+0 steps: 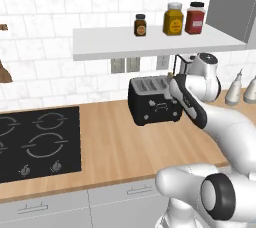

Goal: Start the toaster. Once the lever pops up, take the bread to the plate on the dining counter.

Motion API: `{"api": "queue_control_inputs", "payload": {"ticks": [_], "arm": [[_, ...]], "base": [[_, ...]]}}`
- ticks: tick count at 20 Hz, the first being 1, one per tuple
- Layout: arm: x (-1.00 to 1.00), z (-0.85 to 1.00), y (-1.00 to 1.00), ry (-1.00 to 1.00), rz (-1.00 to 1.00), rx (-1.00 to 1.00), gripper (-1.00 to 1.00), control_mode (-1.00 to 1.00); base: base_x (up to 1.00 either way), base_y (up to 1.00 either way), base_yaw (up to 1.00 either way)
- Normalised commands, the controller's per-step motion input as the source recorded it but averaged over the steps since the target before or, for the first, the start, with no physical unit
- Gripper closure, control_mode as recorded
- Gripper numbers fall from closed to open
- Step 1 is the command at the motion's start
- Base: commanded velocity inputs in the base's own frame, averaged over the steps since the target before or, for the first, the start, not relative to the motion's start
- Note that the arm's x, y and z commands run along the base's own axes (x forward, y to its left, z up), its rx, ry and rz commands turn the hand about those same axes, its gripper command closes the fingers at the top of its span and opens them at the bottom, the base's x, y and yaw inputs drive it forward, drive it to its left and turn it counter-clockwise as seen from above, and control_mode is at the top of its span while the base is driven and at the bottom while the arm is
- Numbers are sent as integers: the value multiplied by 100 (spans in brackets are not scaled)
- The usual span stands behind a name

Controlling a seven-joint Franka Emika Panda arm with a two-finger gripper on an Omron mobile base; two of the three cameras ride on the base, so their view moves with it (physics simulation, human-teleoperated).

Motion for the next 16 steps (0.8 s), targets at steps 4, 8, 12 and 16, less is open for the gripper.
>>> {"api": "queue_control_inputs", "payload": {"ticks": [4,8,12,16], "arm": [[19,-34,0,-10,0,0,-100,-100],[46,0,0,3,0,3,-100,-100],[55,0,0,2,0,2,-100,-100],[49,0,-1,0,0,2,-100,-100]], "base": [[0,0,0],[0,0,0],[0,0,0],[0,0,0]]}}
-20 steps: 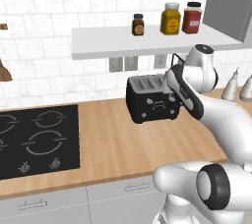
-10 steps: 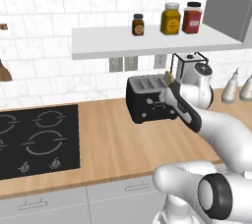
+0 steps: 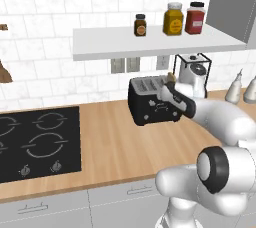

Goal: Start the toaster. Once the lever pops up, take the bread to the plate on the dining counter.

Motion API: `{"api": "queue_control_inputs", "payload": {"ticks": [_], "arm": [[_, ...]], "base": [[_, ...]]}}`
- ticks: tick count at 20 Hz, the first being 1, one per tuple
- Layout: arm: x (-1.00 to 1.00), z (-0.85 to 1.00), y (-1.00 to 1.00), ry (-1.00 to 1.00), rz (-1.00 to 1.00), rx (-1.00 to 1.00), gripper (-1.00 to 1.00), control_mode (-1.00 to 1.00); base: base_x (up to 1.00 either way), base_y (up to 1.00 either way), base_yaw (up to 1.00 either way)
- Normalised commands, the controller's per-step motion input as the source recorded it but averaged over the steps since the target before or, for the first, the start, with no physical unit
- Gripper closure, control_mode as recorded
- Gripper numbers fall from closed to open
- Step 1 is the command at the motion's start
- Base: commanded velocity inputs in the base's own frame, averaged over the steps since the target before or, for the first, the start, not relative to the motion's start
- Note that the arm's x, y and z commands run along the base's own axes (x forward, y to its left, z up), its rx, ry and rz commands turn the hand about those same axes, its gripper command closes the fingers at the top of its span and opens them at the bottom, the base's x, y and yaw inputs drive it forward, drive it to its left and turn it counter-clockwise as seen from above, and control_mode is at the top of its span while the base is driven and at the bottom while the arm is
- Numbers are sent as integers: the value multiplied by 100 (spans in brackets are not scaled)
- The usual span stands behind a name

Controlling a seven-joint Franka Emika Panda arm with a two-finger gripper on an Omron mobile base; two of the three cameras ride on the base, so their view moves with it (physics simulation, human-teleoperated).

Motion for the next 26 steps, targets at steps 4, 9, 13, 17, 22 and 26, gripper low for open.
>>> {"api": "queue_control_inputs", "payload": {"ticks": [4,9,13,17,22,26], "arm": [[40,0,0,0,0,0,-100,-100],[22,-7,0,2,0,0,-100,-100],[2,-20,0,0,0,0,-100,-100],[0,-18,0,0,0,0,-100,-100],[0,-17,0,0,0,0,-100,-100],[0,-22,0,0,0,0,-100,-100]], "base": [[0,0,0],[0,0,0],[0,0,0],[0,0,0],[0,0,0],[0,0,0]]}}
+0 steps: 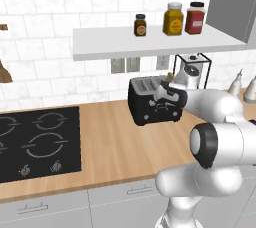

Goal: Start the toaster. Once the lever pops up, take the bread to the plate on the dining counter.

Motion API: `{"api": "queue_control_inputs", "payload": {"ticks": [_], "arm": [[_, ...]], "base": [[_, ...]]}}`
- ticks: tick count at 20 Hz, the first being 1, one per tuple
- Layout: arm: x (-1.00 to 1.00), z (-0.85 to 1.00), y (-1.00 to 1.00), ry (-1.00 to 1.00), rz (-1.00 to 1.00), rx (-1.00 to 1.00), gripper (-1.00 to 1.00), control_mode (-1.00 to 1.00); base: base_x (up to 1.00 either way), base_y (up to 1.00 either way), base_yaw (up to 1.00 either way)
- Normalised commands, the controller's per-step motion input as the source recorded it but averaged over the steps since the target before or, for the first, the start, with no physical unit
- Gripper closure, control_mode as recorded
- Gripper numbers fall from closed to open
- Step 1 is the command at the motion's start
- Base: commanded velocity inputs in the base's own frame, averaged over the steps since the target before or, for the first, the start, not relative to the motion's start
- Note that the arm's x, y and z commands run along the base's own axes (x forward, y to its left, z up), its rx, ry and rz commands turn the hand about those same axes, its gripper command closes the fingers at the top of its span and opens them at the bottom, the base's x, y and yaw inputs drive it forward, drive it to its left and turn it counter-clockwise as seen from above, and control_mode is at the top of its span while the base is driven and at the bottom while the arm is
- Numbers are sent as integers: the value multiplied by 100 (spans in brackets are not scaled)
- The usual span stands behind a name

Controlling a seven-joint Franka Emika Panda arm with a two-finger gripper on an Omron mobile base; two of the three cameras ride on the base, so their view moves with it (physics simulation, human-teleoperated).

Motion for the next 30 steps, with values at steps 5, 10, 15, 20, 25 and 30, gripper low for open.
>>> {"api": "queue_control_inputs", "payload": {"ticks": [5,10,15,20,25,30], "arm": [[0,-23,0,0,0,0,-100,-100],[0,-28,0,0,0,0,-100,-100],[0,-29,0,0,0,0,-100,-100],[0,-28,0,0,0,0,-100,-100],[0,-28,0,0,0,0,-100,-100],[0,-10,0,0,0,0,-100,-100]], "base": [[0,0,0],[0,0,0],[0,0,0],[0,0,0],[0,0,0],[0,0,0]]}}
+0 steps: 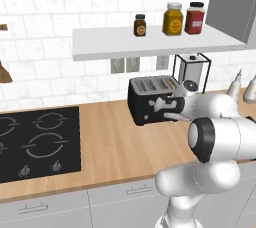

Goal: Start the toaster. Once the lever pops up, take the bread to the plate on the dining counter.

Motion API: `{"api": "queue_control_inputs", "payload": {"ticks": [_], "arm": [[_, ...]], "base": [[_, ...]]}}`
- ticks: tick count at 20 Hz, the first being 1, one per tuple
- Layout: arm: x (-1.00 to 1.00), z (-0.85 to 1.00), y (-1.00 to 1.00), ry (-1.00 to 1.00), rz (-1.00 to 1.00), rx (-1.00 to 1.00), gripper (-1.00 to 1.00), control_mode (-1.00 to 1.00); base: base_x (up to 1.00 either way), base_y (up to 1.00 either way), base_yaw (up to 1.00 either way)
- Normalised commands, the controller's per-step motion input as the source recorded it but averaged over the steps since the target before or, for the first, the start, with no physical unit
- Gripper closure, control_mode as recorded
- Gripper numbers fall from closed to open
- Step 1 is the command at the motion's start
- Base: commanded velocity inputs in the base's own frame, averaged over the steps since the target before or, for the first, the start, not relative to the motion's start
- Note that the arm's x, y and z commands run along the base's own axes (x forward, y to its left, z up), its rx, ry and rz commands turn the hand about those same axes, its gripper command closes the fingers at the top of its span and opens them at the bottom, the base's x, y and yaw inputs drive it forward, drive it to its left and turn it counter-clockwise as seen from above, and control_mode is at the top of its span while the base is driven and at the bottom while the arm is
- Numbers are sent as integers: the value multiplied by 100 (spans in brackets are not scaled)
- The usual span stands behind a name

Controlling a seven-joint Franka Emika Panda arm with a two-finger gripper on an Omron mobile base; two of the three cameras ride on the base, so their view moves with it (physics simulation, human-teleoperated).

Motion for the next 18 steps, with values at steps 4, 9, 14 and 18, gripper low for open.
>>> {"api": "queue_control_inputs", "payload": {"ticks": [4,9,14,18], "arm": [[0,0,0,0,0,0,-100,-100],[-6,12,-1,-1,0,0,-100,-100],[-11,53,-2,-1,-3,0,-100,-100],[-3,68,0,-3,-2,0,-100,-100]], "base": [[0,0,0],[0,0,0],[0,0,0],[0,0,0]]}}
